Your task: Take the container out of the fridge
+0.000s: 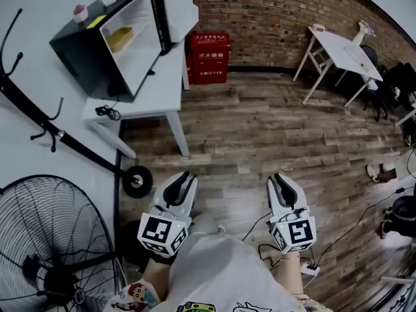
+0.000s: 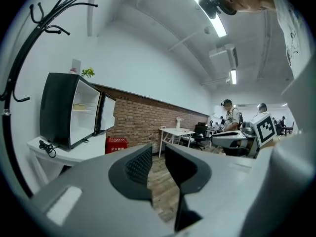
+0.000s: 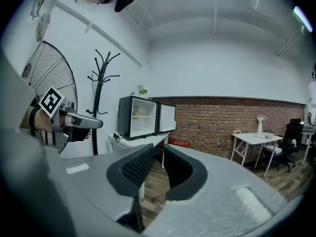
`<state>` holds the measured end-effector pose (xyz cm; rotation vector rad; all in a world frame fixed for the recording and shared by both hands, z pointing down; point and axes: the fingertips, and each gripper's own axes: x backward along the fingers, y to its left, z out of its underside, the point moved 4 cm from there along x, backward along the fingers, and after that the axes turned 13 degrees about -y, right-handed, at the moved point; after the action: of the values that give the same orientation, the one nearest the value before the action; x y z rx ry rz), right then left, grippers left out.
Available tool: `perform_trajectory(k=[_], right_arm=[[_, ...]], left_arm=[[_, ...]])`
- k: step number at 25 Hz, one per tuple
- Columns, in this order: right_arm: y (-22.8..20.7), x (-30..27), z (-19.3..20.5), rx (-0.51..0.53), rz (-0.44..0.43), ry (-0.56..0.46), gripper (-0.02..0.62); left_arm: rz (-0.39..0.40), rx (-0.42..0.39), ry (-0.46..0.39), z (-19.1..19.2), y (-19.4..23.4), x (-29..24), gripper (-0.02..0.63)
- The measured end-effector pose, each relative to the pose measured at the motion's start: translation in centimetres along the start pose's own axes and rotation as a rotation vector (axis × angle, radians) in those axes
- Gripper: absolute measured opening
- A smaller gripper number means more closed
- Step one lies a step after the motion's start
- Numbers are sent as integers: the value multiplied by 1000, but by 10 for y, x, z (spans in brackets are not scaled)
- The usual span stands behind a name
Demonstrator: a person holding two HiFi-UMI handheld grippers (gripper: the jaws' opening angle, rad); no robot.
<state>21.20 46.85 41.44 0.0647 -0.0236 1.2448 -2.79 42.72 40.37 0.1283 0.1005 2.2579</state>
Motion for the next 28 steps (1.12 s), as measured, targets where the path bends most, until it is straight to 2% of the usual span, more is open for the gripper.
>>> perform_trajectory(k=[6, 13, 20, 28], right_arm=[[-14, -8, 7, -31, -10, 11, 118], [-33, -47, 17, -47, -11, 0, 140], [-56, -124, 19, -42, -14, -11, 146], [-80, -215, 8, -46, -3, -42, 152]], left_arm=[[-4, -2, 3, 5, 0, -17, 115], [-18, -3, -8, 12, 29, -53, 141], [-26, -1, -20, 10, 85, -114, 156], [-28, -20, -41, -11, 155, -182, 171]])
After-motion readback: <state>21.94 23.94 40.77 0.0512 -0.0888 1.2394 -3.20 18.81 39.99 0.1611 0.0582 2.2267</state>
